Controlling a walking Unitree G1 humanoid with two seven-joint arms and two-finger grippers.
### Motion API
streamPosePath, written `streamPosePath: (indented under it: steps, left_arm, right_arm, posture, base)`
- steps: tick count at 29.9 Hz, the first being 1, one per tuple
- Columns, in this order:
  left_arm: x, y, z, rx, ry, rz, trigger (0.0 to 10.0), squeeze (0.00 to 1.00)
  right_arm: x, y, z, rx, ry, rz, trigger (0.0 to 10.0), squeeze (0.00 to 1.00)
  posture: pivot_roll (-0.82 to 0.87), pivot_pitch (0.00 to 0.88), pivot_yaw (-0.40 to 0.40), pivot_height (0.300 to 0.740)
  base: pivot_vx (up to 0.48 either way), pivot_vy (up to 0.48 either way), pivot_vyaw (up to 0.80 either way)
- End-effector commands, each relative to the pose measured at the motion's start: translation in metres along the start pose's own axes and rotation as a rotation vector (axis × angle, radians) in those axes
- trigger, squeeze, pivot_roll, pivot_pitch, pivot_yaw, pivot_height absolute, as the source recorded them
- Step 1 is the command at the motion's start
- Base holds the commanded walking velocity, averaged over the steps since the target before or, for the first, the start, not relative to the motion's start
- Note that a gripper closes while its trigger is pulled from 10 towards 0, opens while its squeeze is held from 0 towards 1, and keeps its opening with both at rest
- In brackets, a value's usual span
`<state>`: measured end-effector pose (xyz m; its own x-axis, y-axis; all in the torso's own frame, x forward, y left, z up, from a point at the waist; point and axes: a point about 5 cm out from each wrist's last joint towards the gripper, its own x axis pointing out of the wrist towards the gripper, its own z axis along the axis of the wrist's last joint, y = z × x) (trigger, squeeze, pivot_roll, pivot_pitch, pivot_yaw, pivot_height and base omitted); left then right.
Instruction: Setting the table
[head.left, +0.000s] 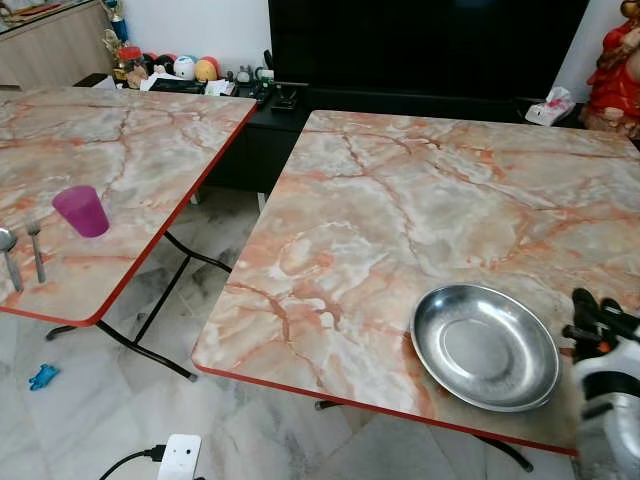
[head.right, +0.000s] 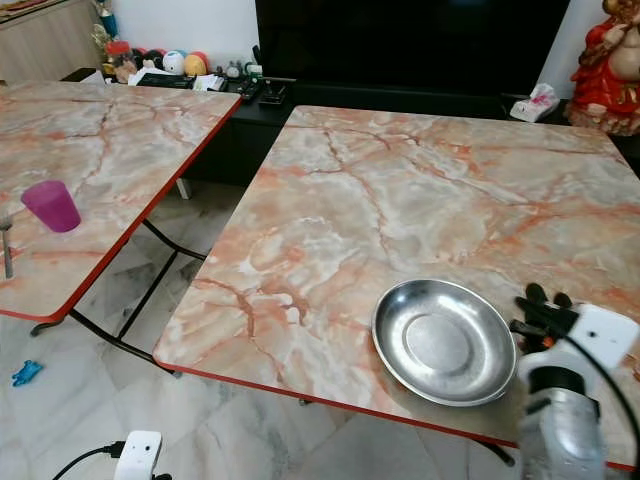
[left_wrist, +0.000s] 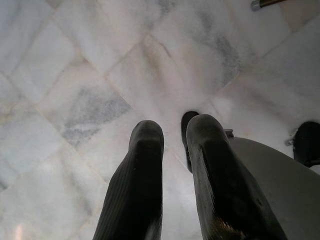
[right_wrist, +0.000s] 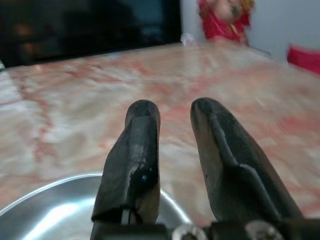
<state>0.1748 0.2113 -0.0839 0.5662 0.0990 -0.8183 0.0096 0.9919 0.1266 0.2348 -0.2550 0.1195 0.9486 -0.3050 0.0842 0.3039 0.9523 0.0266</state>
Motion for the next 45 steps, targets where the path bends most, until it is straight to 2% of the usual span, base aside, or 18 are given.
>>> streamPosePath:
  steps: [1,3,8,15,23,30,34,45]
  left_arm:
    - [-0.001,0.006,-0.005,0.027,0.012,0.021,10.0,0.0]
    - [-0.001,0.008,-0.004,0.018,0.011,0.031,10.0,0.0]
    - [-0.001,0.01,-0.004,-0.007,0.009,0.048,10.0,0.0]
    - [-0.001,0.008,-0.003,-0.017,0.009,0.046,10.0,0.0]
    - [0.0,0.004,-0.001,-0.012,0.007,0.037,10.0,0.0]
    - [-0.002,0.02,-0.002,-0.014,0.014,0.049,10.0,0.0]
    - [-0.003,0.024,-0.008,-0.013,0.027,0.051,10.0,0.0]
    - [-0.006,0.018,-0.021,-0.01,0.057,0.042,10.0,0.0]
  right_arm:
    - [0.001,0.014,-0.002,-0.04,-0.024,0.043,10.0,0.0]
    - [0.003,0.031,-0.003,-0.008,-0.048,0.091,10.0,0.0]
    - [0.009,0.042,-0.006,0.033,-0.056,0.102,10.0,0.0]
    - [0.012,0.055,-0.005,0.023,-0.094,0.138,10.0,0.0]
    - [0.013,0.063,-0.003,0.052,-0.112,0.15,10.0,0.0]
    - [0.015,0.07,-0.002,0.061,-0.122,0.16,10.0,0.0]
    - [0.016,0.071,-0.003,0.064,-0.122,0.158,10.0,0.0]
    - [0.016,0.079,-0.003,0.067,-0.127,0.183,10.0,0.0]
  posture:
    - [0.02,0.013,0.012,0.74]
    - [0.02,0.002,0.005,0.74]
    - [0.02,0.0,-0.003,0.74]
    - [0.03,0.0,-0.008,0.74]
    - [0.03,0.0,-0.008,0.74]
    - [0.03,0.0,-0.01,0.74]
    - [0.03,0.0,-0.009,0.74]
    - [0.03,0.0,-0.011,0.74]
  base:
    - [0.0,0.0,0.0]
    - [0.0,0.0,0.0]
    - [0.0,0.0,0.0]
    - [0.0,0.294,0.0]
    - [0.0,0.45,0.0]
    - [0.0,0.452,0.0]
    - [0.0,0.45,0.0]
    - [0.0,0.445,0.0]
